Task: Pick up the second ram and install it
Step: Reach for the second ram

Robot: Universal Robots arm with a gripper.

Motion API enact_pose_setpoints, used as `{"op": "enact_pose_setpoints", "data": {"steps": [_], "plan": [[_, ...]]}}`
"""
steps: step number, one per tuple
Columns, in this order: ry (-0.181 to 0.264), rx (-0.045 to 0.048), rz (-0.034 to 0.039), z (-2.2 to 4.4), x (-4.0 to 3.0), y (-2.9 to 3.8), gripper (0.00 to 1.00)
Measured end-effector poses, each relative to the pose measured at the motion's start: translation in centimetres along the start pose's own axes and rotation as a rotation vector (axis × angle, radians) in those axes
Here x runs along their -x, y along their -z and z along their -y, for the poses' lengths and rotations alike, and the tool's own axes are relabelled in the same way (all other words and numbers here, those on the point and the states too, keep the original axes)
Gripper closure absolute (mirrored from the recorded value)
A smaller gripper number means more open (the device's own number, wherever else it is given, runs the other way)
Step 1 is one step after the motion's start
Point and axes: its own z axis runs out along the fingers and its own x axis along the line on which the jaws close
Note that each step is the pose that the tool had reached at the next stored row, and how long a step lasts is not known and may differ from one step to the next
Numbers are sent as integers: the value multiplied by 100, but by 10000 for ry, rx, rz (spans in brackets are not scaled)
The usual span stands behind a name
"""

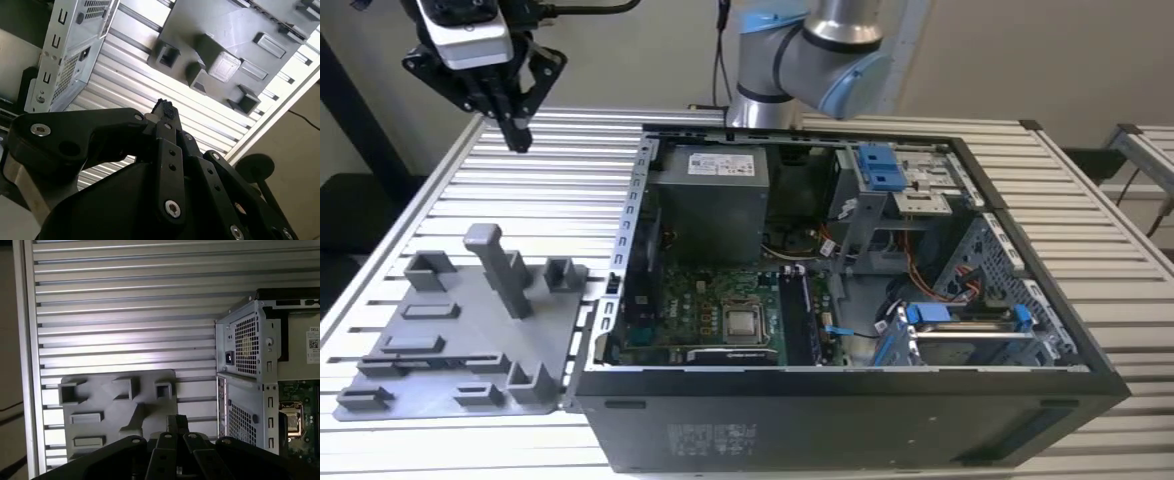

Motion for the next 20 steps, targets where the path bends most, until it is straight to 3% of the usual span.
{"op": "enact_pose_setpoints", "data": {"steps": [20], "plan": [[-1, 0, 0, 29, -417, 9, 89]]}}
